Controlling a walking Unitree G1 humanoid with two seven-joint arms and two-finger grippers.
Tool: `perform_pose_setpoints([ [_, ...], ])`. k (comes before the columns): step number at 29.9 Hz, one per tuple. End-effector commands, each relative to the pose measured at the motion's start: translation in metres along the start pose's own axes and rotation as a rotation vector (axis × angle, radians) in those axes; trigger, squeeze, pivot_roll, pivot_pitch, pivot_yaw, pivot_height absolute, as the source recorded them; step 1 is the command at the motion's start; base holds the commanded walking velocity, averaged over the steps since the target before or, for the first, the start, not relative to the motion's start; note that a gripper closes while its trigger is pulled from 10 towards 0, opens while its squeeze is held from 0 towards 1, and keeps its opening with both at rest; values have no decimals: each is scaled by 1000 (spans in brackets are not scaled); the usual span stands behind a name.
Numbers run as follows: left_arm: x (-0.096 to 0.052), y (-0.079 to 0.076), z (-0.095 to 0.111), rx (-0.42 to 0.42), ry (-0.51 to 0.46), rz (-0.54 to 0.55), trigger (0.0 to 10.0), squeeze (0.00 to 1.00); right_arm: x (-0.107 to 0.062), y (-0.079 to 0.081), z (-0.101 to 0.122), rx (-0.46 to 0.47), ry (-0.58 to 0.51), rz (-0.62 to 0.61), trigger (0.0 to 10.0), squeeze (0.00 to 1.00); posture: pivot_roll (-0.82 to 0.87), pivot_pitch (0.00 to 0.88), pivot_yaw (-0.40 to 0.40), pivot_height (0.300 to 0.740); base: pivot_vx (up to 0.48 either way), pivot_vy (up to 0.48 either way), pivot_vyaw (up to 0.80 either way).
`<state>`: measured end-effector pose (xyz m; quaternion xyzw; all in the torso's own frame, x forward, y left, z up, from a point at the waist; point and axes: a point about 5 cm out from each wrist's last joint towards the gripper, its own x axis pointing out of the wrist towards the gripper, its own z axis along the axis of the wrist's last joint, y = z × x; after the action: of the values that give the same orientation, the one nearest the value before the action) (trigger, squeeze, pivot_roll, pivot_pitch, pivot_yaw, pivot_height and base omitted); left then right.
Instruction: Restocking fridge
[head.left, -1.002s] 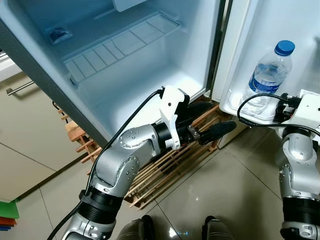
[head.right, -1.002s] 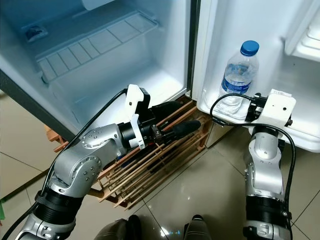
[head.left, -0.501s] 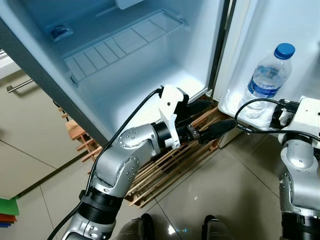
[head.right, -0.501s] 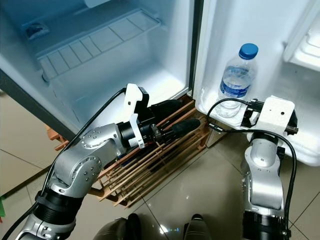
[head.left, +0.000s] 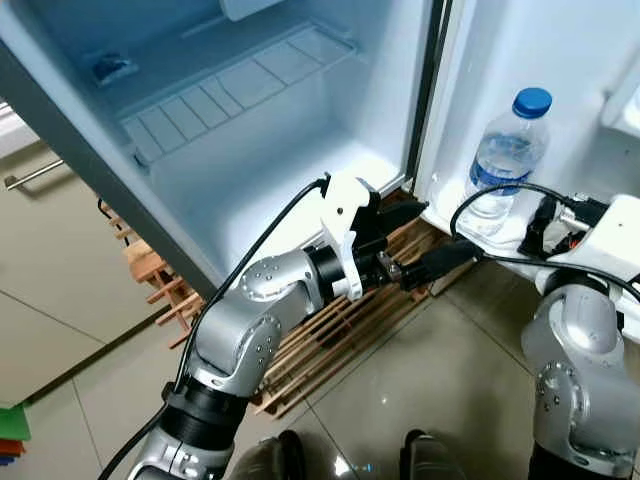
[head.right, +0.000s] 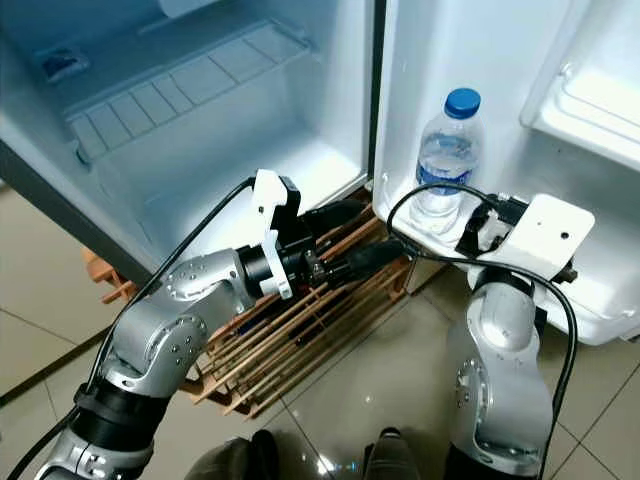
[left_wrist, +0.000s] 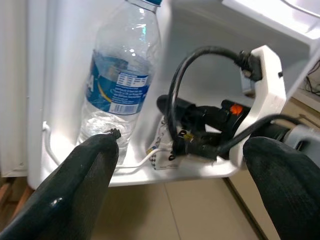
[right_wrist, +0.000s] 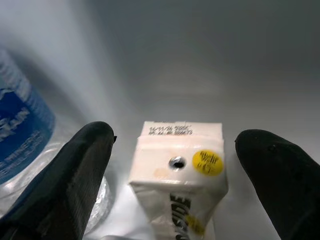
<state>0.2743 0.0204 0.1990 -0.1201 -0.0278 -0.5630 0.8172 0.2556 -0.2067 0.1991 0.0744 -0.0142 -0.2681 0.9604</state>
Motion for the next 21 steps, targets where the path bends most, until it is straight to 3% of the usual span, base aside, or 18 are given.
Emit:
perform_pose_setpoints([
  [1, -2, 2, -3, 6, 14, 5, 10000, 0, -1, -1, 2, 5, 36, -9, 10000, 0, -169, 139, 96, 740, 0, 0, 0],
  [7, -7, 6, -4, 10, 16, 21, 10000, 0, -2, 2, 10, -56, 79, 26, 10000, 0, -180, 129, 90, 740, 0, 0, 0],
  [11, -14, 11, -5, 22, 25, 63, 10000, 0, -14, 10, 19, -99, 92, 118, 10000, 0, -195, 130, 81, 740, 0, 0, 0],
  [14, -25, 27, 0, 51, -6, 269, 10000, 0, -26, 8, 10, -190, 122, 201, 10000, 0, -206, 135, 71, 740, 0, 0, 0],
  [17, -42, 44, 10, 97, -88, 534, 10000, 0, -30, 9, 12, -240, 42, 250, 10000, 0, -199, 134, 65, 740, 0, 0, 0],
  [20, -50, 48, 14, 136, -110, 620, 10000, 0, -28, 10, 16, -262, -29, 266, 10000, 0, -189, 131, 59, 740, 0, 0, 0],
  [21, -53, 50, 17, 180, -104, 678, 10000, 0, -27, 14, 21, -315, -122, 297, 10000, 0, -180, 125, 52, 740, 0, 0, 0],
])
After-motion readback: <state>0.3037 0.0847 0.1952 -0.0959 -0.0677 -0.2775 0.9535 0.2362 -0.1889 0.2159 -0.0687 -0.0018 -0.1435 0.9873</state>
